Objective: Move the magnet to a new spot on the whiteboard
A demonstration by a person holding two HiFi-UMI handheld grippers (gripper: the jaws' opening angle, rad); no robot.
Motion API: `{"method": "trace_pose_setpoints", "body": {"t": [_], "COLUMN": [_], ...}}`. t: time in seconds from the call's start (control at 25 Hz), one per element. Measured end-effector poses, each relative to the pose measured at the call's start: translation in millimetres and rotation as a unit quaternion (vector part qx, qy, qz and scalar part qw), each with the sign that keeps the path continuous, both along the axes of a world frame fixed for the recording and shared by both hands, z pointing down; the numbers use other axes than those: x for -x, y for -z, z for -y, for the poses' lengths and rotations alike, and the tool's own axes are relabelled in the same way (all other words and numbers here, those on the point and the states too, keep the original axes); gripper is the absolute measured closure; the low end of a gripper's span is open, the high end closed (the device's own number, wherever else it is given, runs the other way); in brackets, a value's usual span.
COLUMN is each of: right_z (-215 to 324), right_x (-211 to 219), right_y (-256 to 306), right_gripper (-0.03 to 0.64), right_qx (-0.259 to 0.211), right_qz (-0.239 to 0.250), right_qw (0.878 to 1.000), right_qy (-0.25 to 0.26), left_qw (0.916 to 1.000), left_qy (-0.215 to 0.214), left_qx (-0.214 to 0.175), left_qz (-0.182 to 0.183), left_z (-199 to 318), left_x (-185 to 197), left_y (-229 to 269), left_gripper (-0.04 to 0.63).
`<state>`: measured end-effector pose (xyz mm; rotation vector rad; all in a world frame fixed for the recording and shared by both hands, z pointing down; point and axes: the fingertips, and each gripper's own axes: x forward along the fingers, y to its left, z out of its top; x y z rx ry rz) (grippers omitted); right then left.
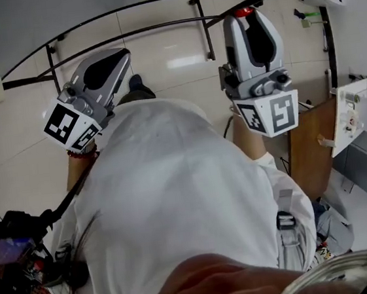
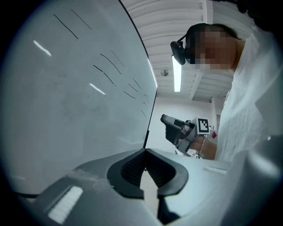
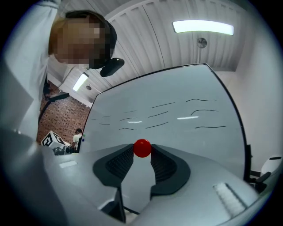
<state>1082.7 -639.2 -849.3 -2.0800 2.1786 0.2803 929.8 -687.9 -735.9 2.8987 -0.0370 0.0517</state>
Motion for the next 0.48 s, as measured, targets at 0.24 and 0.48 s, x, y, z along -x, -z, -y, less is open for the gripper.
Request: {"method": "trace_pose_setpoints", "body": {"t": [0.24, 0.48], "right_z": [92.2, 96.9], "right_x": [-7.1, -12.5], "right_y": [-6.5, -14.8], "right_gripper": [0.491, 0.491], "right_qx": [0.008, 0.049], "right_qz": [0.004, -0.011], "right_qw": [1.0, 0.998], "right_qy": [0.001, -0.025], "left_qw": [0.9999, 0.9998], "left_qy": [0.004, -0.013], "left_qx": [0.005, 0.001], "left_qz": [-0.01, -0.015], "left_z": [77.7, 62.6], "left_x": [-13.8, -6.0], "left_y": [-13.3, -17.3], "left_gripper": [0.595, 0.595]}}
